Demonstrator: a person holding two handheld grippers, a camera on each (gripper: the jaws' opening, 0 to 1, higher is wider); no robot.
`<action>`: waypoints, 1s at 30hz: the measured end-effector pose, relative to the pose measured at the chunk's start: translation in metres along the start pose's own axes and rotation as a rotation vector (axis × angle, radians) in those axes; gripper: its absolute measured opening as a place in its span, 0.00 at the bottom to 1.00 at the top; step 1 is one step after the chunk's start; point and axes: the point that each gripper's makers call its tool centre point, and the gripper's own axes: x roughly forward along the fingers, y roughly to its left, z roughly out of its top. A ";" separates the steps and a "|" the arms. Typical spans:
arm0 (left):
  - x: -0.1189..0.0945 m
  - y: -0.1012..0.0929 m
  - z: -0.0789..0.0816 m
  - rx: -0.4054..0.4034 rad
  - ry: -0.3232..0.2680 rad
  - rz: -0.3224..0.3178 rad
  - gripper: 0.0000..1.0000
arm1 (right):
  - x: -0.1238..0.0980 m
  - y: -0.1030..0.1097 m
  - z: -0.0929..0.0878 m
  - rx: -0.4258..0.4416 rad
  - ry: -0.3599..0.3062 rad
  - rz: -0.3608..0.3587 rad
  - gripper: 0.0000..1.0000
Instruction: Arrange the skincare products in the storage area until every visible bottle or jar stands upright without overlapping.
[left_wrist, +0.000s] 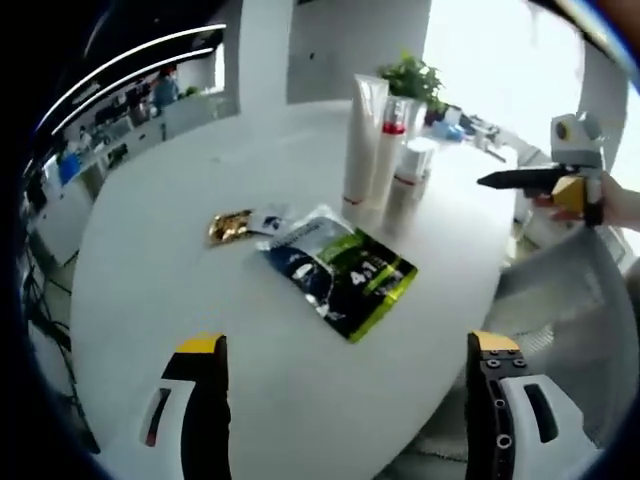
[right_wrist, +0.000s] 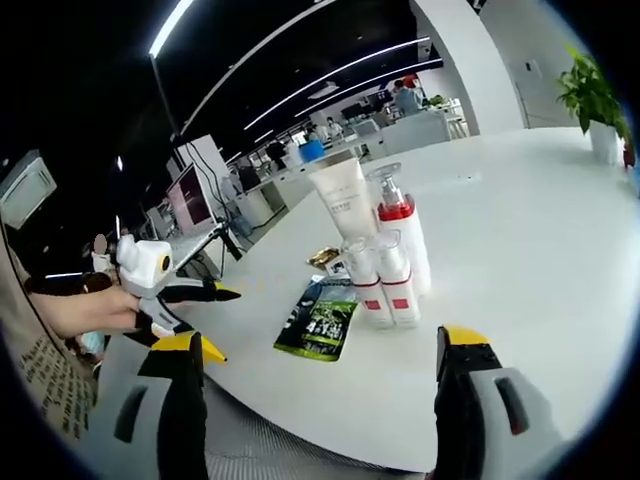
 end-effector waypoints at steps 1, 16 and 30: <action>-0.004 0.002 -0.001 -0.009 -0.007 0.007 0.97 | 0.000 0.000 0.000 0.000 0.001 0.001 0.97; -0.042 0.010 -0.022 -0.127 -0.052 0.080 0.97 | 0.000 0.002 -0.002 -0.017 0.013 0.002 0.97; -0.053 0.012 -0.021 -0.151 -0.084 0.113 0.97 | 0.000 0.002 -0.002 -0.026 0.012 -0.005 0.96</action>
